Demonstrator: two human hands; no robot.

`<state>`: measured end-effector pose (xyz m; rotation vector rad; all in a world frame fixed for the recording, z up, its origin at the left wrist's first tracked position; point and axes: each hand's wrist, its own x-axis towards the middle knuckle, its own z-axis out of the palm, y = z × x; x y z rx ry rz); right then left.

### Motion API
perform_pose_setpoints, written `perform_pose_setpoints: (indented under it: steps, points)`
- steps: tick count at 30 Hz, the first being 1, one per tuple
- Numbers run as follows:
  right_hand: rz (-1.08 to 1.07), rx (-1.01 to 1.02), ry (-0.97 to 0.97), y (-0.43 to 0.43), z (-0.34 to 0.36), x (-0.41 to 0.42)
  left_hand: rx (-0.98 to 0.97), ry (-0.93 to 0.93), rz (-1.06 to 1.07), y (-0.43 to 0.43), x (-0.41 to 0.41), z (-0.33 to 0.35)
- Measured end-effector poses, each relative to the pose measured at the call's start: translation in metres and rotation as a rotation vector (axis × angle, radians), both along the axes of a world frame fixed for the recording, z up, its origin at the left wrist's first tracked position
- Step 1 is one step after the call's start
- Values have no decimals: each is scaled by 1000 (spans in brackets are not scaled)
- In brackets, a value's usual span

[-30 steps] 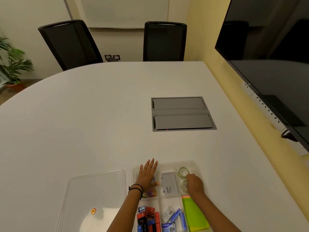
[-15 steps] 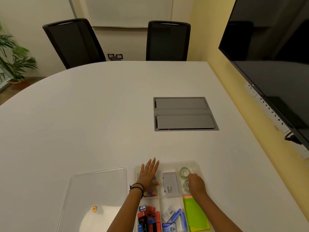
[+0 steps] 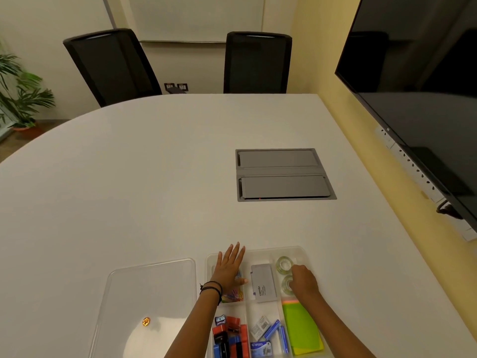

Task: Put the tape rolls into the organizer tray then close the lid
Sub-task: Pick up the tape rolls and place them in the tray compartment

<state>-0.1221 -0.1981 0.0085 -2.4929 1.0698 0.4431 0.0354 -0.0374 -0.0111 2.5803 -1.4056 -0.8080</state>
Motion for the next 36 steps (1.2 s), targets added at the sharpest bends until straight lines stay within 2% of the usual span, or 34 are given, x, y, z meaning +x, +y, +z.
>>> perform_pose_setpoints:
  steps: [7, 10, 16, 20, 26, 36]
  points:
    - [-69, -5, -30, -5, 6, -6, -9, 3, 3, 1, 0, 0]
    - [-57, 9, -105, -3, 15, -10, -4, 1, 1, 1, -1, 1]
    - [105, 113, -303, 5, 25, -11, -42, 3, 6, 4, -1, 3]
    - [187, 189, -365, 19, 28, -16, -92, -8, 22, 10, -5, 5]
    - [275, 256, -397, 45, 34, -22, -128, 3, 64, 13, -14, 15]
    - [436, 249, -342, 84, 39, -24, -363, 82, 191, 50, -12, 32]
